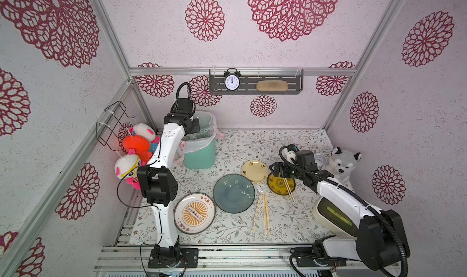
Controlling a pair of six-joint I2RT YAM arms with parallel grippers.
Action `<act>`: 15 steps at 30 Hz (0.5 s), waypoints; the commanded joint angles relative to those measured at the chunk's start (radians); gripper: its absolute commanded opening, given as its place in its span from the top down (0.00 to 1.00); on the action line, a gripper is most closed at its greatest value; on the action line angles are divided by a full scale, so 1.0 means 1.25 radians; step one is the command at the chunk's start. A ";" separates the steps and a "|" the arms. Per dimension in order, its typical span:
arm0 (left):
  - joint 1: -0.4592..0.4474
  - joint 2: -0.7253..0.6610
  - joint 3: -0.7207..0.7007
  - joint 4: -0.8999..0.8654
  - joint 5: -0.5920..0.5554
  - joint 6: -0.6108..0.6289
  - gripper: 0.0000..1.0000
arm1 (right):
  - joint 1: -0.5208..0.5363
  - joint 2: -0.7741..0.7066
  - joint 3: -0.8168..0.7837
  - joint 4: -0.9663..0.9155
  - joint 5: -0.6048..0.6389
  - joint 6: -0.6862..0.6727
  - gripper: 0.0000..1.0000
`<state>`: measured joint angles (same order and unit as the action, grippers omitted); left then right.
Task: Remove the packaging of disposable chopsticks
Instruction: Place the packet bag in the trash bin.
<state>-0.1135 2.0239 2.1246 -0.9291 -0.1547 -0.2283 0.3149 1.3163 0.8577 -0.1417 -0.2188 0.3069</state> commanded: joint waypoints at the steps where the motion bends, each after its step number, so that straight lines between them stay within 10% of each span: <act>1: -0.007 -0.040 0.010 0.009 -0.016 -0.009 0.39 | 0.003 -0.015 0.003 0.016 -0.011 -0.018 0.05; 15: -0.030 -0.081 -0.012 0.037 -0.077 -0.003 0.03 | 0.003 -0.014 0.001 0.023 -0.011 -0.016 0.03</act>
<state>-0.1463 1.9697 2.1307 -0.9180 -0.2131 -0.2359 0.3149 1.3163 0.8577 -0.1379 -0.2218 0.3065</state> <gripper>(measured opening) 0.967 0.968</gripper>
